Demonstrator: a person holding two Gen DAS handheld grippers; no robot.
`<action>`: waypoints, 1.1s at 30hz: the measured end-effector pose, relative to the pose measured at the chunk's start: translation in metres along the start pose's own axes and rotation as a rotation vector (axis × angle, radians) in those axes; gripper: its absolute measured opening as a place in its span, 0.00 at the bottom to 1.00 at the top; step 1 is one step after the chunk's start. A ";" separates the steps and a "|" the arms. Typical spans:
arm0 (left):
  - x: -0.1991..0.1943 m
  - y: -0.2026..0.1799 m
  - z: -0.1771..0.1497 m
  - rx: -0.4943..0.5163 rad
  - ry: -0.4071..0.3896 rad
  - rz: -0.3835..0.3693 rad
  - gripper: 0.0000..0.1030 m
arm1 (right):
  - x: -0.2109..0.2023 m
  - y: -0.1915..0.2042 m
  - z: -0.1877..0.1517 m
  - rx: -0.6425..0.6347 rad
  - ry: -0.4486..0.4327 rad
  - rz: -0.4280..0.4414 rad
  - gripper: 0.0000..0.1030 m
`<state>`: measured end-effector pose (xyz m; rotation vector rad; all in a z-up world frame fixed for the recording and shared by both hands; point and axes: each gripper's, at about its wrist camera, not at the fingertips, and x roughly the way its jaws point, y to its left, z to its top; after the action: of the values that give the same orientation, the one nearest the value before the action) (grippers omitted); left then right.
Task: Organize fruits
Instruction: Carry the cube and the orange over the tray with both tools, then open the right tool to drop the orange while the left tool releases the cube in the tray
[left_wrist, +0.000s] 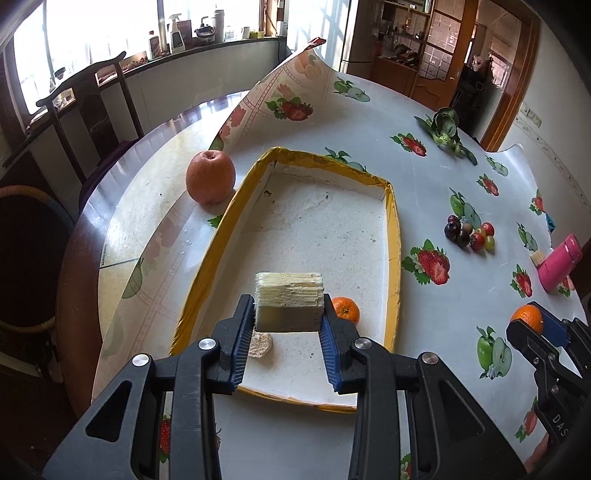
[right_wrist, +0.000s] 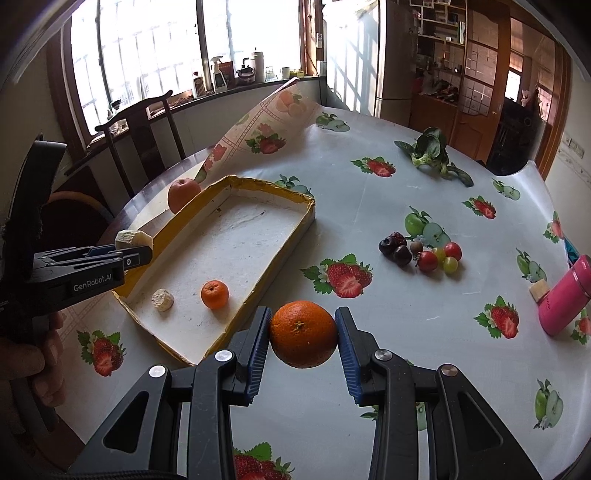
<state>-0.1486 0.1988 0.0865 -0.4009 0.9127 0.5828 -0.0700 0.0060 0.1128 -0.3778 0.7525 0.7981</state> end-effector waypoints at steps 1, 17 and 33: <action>0.003 0.004 0.000 -0.015 0.009 -0.004 0.31 | 0.004 0.002 0.002 0.002 0.003 0.011 0.35; 0.072 0.008 0.028 -0.061 0.131 -0.024 0.31 | 0.136 0.044 0.091 0.009 0.093 0.220 0.35; 0.112 0.007 0.012 -0.028 0.226 0.032 0.34 | 0.212 0.056 0.072 -0.080 0.240 0.201 0.37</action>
<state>-0.0919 0.2446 -0.0003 -0.4852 1.1293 0.5878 0.0185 0.1905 0.0058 -0.4808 0.9960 0.9845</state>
